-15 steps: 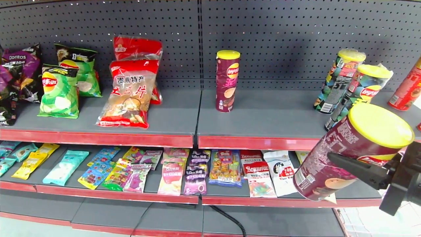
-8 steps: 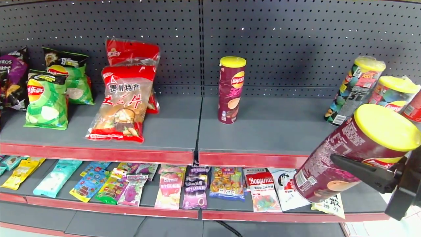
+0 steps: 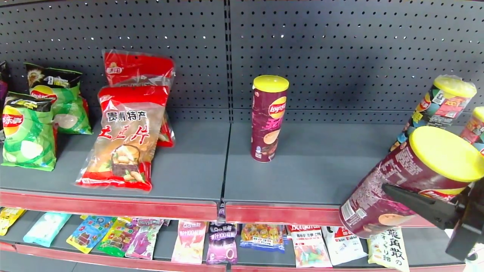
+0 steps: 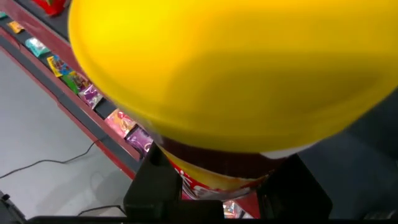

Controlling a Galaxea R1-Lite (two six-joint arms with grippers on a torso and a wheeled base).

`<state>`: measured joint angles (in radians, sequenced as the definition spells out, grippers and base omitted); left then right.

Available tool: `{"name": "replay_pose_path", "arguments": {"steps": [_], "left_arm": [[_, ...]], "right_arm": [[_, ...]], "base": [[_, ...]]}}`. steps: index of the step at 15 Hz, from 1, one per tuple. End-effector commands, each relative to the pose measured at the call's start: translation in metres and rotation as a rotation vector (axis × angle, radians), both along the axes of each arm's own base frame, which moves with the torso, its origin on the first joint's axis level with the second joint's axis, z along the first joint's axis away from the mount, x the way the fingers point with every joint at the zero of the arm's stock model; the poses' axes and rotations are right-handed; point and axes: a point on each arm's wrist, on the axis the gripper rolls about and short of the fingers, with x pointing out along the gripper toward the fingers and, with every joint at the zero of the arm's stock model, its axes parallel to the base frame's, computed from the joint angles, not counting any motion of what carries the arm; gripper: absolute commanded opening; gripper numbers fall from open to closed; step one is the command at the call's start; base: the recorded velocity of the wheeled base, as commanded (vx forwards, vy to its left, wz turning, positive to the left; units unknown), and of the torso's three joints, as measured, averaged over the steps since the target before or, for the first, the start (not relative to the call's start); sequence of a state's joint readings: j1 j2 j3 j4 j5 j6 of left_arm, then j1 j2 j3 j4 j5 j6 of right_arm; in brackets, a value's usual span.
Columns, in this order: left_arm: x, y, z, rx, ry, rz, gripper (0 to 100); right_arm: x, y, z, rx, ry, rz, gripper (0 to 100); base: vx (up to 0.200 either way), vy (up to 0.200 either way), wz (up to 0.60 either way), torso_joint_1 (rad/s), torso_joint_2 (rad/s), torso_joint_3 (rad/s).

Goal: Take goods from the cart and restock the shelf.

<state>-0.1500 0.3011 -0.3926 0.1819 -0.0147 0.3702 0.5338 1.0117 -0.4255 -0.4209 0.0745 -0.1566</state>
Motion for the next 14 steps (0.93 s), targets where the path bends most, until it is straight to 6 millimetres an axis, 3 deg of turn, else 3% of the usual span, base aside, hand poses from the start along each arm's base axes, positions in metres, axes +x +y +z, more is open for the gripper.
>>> {"name": "replay_pose_path", "arguments": {"steps": [1,5,6,7,8,9,11,12,14], "left_arm": [[0.002,-0.001,0.0,0.019,0.012,-0.01,100],[0.033,-0.007,0.015,0.04,0.109,-0.102,100],[0.062,-0.014,0.03,0.03,0.149,-0.194,100],[0.073,-0.016,0.035,0.018,0.165,-0.232,100],[0.101,-0.024,0.046,-0.001,0.195,-0.329,100],[0.145,-0.039,0.064,-0.017,0.192,-0.413,100],[0.198,-0.066,0.08,-0.058,0.168,-0.479,100],[0.225,-0.091,0.087,-0.099,0.185,-0.545,100],[0.251,-0.116,0.088,-0.132,0.223,-0.596,100]], "right_arm": [[-0.014,-0.005,-0.006,0.01,-0.012,0.061,0],[-0.033,-0.015,-0.012,0.026,-0.044,0.09,0],[-0.033,-0.017,-0.011,0.032,-0.051,0.073,0],[-0.034,-0.018,-0.011,0.033,-0.054,0.072,0],[-0.034,-0.018,-0.011,0.033,-0.054,0.069,0],[-0.033,-0.018,-0.01,0.032,-0.053,0.062,0],[-0.031,-0.019,-0.011,0.03,-0.047,0.041,0],[-0.029,-0.019,-0.011,0.029,-0.044,0.033,0],[-0.029,-0.019,-0.01,0.029,-0.044,0.036,0]], "base": [[0.0,0.0,0.0,0.0,0.0,0.0],[0.0,0.0,0.0,0.0,0.0,0.0],[0.0,0.0,0.0,0.0,0.0,0.0],[0.0,0.0,0.0,0.0,0.0,0.0],[0.0,0.0,0.0,0.0,0.0,0.0],[0.0,0.0,0.0,0.0,0.0,0.0],[0.0,0.0,0.0,0.0,0.0,0.0],[0.0,0.0,0.0,0.0,0.0,0.0],[0.0,0.0,0.0,0.0,0.0,0.0]]}}
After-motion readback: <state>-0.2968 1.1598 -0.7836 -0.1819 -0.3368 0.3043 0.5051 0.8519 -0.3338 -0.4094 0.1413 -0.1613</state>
